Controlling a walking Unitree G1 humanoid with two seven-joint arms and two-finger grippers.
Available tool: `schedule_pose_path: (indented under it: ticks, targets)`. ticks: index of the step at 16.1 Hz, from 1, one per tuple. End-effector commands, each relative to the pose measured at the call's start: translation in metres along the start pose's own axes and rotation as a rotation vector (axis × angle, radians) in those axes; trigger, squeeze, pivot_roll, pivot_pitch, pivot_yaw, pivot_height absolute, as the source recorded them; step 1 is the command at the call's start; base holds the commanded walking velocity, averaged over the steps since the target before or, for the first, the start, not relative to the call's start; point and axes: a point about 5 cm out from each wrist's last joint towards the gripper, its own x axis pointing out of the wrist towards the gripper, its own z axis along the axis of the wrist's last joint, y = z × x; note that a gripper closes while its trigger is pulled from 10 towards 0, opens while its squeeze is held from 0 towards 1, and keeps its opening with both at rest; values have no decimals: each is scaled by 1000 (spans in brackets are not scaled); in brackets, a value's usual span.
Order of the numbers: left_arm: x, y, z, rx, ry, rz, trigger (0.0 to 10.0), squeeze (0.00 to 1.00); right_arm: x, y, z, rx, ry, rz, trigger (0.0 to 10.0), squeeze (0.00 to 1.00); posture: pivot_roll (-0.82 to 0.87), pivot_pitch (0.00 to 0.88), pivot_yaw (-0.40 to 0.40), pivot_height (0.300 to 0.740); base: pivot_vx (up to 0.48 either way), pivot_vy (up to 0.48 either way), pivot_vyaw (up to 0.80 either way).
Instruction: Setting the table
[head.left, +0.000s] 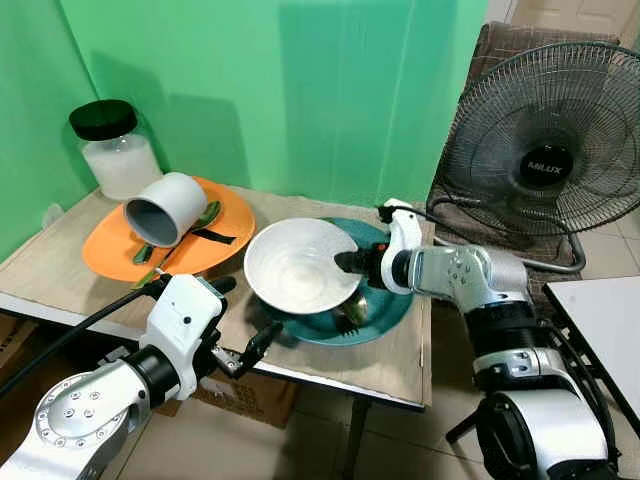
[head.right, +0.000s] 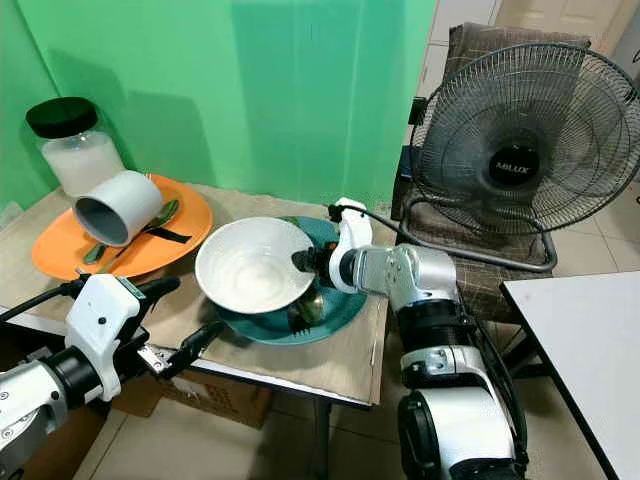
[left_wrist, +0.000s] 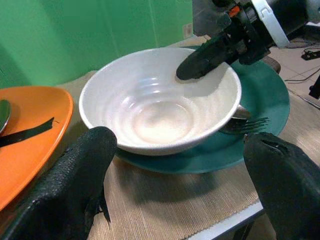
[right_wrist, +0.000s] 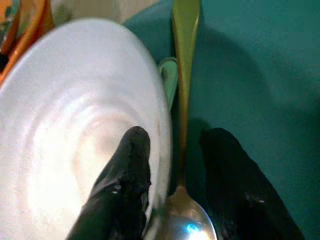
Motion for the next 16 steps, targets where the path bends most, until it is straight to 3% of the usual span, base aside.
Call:
schedule_pose_path:
  ticks: [1, 8, 16]
  targets:
    - [-1, 0, 1, 13, 8, 2, 10000, 306, 0, 1, 3, 10, 3, 0, 0, 0, -2, 0, -1, 740, 0, 0, 0]
    - [-2, 4, 2, 24, 9, 15, 10000, 302, 1, 5, 5, 55, -5, 38, 0, 0, 3, 0, 0, 740, 0, 0, 0]
    - [0, 18, 7, 64, -8, 37, 10000, 306, -4, 17, 21, 126, -96, 127, 0, 0, 13, 0, 27, 740, 0, 0, 0]
